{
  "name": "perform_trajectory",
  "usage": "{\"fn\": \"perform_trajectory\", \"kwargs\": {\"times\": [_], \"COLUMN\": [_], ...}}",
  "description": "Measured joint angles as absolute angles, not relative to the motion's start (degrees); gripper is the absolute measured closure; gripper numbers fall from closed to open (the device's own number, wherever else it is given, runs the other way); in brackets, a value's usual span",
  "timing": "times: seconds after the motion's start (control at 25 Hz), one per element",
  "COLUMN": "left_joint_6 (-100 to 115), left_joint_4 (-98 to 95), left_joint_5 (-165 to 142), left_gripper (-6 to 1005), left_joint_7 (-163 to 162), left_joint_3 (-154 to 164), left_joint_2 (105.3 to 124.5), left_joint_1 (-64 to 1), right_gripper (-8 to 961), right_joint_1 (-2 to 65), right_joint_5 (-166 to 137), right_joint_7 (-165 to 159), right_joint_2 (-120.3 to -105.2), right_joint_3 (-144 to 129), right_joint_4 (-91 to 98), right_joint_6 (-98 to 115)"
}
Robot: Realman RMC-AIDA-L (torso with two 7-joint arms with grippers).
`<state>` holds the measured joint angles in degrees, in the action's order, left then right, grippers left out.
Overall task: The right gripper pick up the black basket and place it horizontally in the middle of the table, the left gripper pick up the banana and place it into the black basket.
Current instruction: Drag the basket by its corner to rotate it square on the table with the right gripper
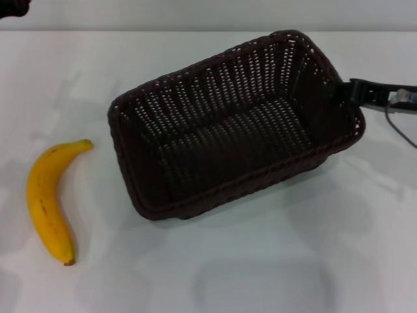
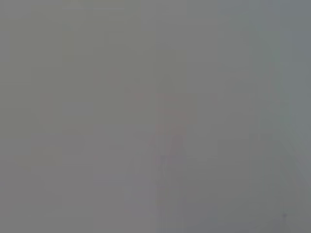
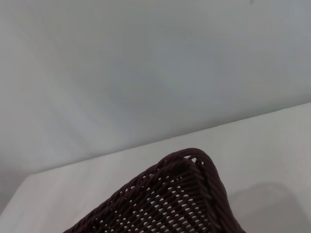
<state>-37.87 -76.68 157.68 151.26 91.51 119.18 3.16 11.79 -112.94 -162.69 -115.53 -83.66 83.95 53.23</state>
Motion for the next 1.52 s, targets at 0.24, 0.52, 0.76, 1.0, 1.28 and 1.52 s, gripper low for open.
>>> {"fn": "perform_trajectory", "kwargs": {"times": [0.24,0.52,0.76,1.0,1.28,1.52], "left_joint_6": [-37.9,-38.3,-38.4,-38.5,-38.5,-38.5], "left_joint_4": [-76.3,-76.2,-76.2,-76.2,-76.2,-76.2], "left_joint_5": [157.7,157.0,157.0,157.0,157.0,156.7], "left_gripper": [127,128,128,128,129,155], "left_joint_7": [151.5,151.3,151.3,151.3,151.3,151.3], "left_joint_3": [91.1,90.6,90.6,90.8,90.9,90.7], "left_joint_2": [119.10,119.09,119.09,119.09,119.09,119.09], "left_joint_1": [3.0,3.4,3.2,3.2,3.3,3.5], "right_gripper": [775,776,776,776,769,747], "right_joint_1": [9.8,6.8,5.4,5.2,4.2,2.8], "right_joint_5": [-111.7,-111.5,-112.2,-112.8,-112.5,-111.8], "right_joint_7": [-162.7,-162.7,-162.6,-162.6,-162.6,-162.6], "right_joint_2": [-115.47,-115.33,-115.23,-115.22,-115.22,-115.22], "right_joint_3": [-89.2,-92.6,-93.0,-93.0,-95.3,-98.3], "right_joint_4": [84.1,84.7,85.4,84.8,84.4,85.0], "right_joint_6": [47.6,41.9,39.1,37.5,33.8,30.3]}}
